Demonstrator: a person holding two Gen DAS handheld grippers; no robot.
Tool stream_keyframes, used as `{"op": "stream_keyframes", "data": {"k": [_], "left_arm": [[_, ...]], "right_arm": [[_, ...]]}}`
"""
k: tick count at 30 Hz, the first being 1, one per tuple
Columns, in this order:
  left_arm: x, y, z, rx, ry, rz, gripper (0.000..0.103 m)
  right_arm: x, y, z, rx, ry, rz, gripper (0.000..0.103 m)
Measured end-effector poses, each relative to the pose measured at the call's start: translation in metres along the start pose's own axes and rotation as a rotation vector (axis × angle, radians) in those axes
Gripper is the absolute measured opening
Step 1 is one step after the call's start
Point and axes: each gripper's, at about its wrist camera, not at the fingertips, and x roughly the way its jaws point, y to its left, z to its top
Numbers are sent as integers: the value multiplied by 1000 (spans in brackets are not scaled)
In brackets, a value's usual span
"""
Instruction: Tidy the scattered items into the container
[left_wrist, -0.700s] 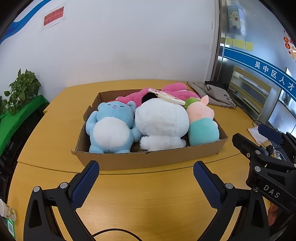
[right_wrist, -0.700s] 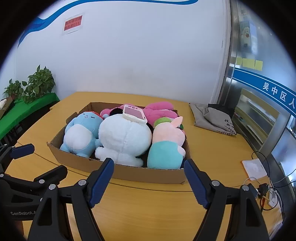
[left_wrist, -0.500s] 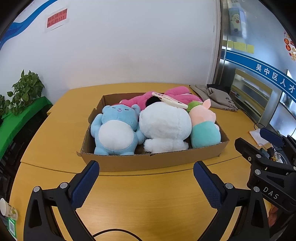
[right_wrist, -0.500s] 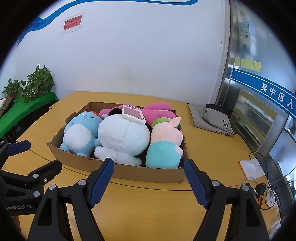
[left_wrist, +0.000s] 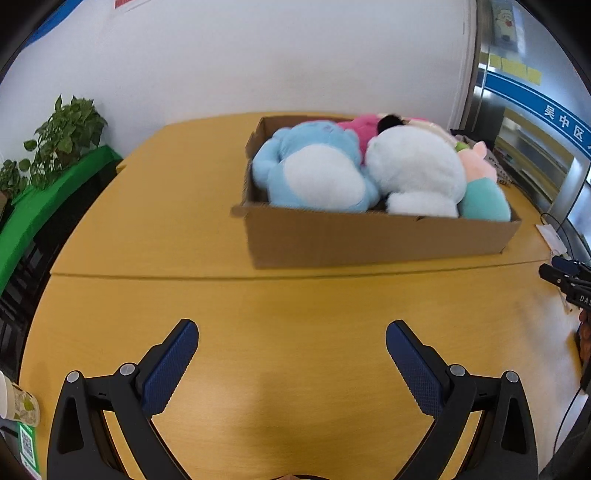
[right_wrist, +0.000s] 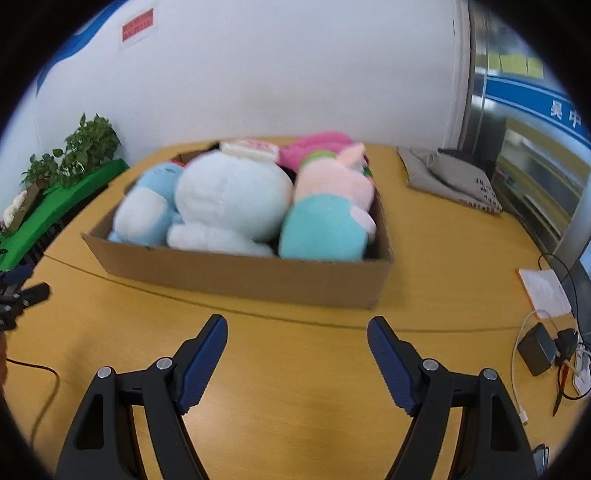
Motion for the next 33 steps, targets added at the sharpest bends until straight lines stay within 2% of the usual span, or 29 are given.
{"op": "stream_keyframes", "data": {"k": [4,9,10,13,15,16,20,33], "left_arm": [[39,57,-29,-48,110,-2,103],[67,88,-41,10,150,17,103],[67,91,-41,31,123,10,103],[72,99,-38,82,114,-31,103],[73,101,-36,141,102,-77,103],[74,102,-35,174,93,-103,103],[78,103,-31,248,73,-170,103],[82,99,-25,256,73,-178,103]], "right_arm": [[38,-53,-34,-15,98,28,78],[50,-68,-65,-154,141,78,79],[48,-68,-68,-179,133,99,79],[44,-68,-73,-221,129,147,82],[43,-69,-78,-257,114,184,91],[44,-69,-79,-269,120,207,103],[44,-73,-75,-315,124,250,103],[50,-83,-71,-354,123,270,103]]}}
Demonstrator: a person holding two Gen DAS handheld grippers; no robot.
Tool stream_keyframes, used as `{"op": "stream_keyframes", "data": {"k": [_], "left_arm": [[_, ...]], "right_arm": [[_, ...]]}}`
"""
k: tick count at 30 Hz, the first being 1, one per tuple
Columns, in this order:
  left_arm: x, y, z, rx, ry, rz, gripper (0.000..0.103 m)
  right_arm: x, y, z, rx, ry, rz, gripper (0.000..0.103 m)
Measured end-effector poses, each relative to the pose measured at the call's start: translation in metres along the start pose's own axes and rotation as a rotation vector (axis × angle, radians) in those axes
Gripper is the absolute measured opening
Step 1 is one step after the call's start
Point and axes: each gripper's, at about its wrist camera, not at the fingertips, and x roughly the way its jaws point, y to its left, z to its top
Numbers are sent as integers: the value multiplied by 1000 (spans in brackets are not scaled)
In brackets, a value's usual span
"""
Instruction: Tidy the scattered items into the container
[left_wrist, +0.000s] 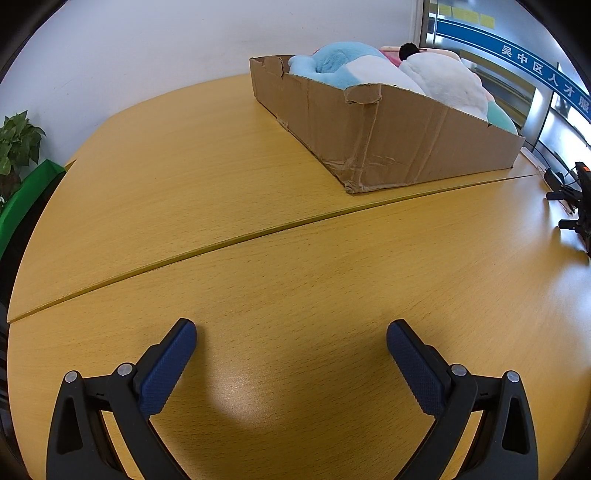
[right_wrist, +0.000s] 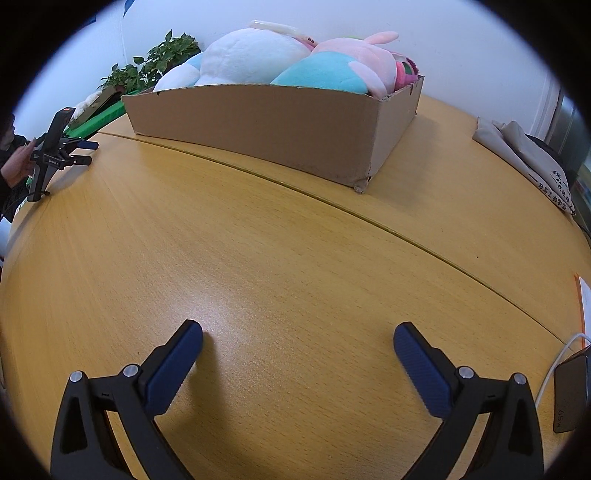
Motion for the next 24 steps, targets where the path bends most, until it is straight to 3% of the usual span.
{"op": "stream_keyframes", "data": {"k": [24], "left_arm": [[0,5,4,0,1,0,103]], "right_arm": [[0,3,0,0,0,0,103]]}}
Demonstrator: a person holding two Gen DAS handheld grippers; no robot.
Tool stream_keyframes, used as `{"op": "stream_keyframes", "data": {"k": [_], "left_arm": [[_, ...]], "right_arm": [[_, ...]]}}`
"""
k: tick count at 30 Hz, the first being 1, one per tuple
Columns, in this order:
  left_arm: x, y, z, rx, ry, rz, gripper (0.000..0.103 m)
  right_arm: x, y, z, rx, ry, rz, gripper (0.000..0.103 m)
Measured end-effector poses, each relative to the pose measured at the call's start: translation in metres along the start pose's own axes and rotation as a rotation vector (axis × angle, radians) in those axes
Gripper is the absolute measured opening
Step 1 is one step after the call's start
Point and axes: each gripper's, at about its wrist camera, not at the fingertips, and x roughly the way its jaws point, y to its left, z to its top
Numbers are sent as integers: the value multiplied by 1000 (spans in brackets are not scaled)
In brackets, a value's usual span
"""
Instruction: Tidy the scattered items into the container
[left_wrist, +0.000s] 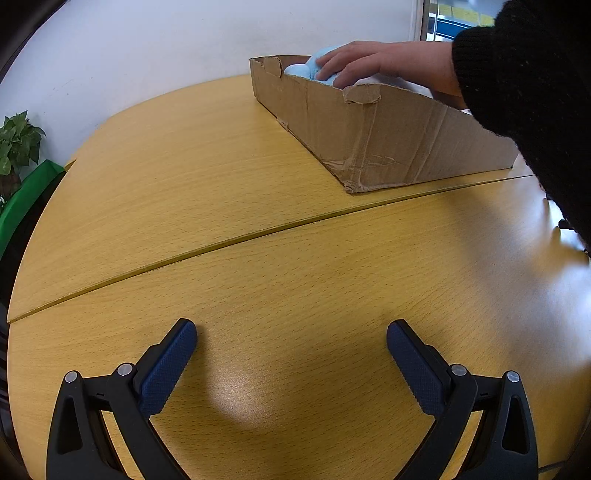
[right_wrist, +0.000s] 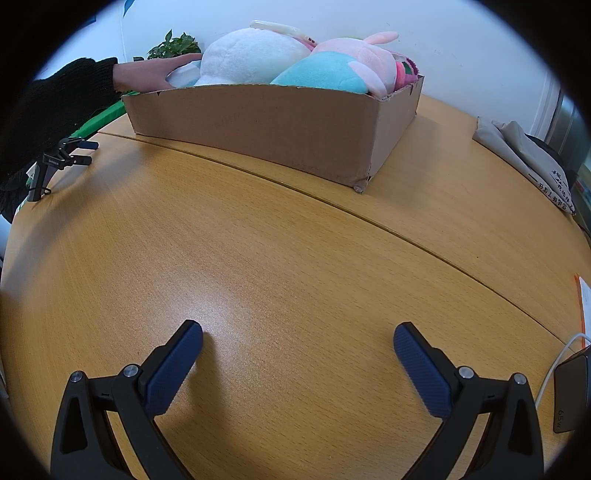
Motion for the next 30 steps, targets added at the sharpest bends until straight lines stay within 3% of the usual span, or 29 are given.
{"op": "stream_keyframes", "data": {"k": [30], "left_arm": [[3,12,6,-2,-1,-3,103]], "right_arm": [[0,1,0,0,1,0,103]]}}
